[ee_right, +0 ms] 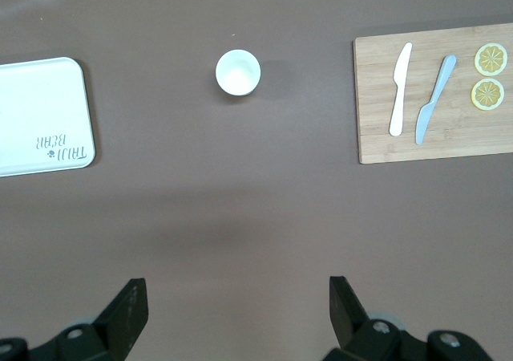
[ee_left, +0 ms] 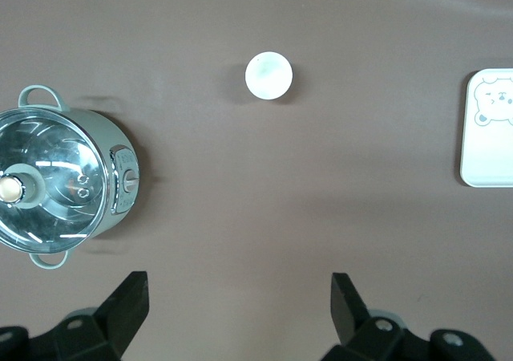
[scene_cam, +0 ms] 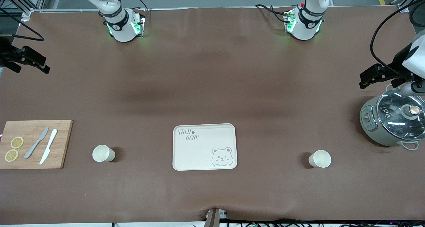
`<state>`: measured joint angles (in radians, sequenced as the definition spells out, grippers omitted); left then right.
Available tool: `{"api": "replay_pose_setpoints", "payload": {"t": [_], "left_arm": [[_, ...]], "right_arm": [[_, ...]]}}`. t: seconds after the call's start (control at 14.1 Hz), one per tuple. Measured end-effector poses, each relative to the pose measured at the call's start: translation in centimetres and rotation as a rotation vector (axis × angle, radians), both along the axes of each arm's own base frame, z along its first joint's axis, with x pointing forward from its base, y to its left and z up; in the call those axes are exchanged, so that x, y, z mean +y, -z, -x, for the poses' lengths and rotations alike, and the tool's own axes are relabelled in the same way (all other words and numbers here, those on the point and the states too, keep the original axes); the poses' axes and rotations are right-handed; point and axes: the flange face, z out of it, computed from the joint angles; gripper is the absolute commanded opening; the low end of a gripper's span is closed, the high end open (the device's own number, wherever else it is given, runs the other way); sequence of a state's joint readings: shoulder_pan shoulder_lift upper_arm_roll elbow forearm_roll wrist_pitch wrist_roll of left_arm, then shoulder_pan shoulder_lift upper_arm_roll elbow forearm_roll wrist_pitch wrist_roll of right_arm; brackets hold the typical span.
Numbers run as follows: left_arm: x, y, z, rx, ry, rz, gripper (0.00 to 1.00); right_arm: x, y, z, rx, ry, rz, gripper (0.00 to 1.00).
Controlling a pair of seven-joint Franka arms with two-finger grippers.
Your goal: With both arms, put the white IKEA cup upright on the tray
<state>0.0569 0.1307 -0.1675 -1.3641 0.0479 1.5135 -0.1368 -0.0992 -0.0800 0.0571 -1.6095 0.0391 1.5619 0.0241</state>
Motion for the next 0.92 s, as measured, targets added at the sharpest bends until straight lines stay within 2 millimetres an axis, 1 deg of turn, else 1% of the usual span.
{"api": "replay_pose_setpoints", "payload": {"t": [0.43, 0.57, 0.78, 0.92], "left_arm": [[0.1, 0.0, -0.2, -0.009, -0.001, 0.001, 1.00], [0.6, 0.3, -0.3, -0.003, -0.010, 0.000, 1.00], [1.8, 1.4, -0.5, 0.022, -0.031, -0.002, 1.00], [2.5, 1.9, -0.6, 0.031, -0.043, -0.002, 1.00]], "right_arm": [[0.0, 0.3, -0.2, 0.006, 0.000, -0.001, 1.00], [-0.1, 0.4, -0.2, 0.008, 0.002, -0.001, 1.00], [-1.2, 1.0, -0.5, 0.017, 0.022, -0.002, 1.00], [-2.0, 1.7, -1.0, 0.026, 0.032, -0.004, 1.00]]}}
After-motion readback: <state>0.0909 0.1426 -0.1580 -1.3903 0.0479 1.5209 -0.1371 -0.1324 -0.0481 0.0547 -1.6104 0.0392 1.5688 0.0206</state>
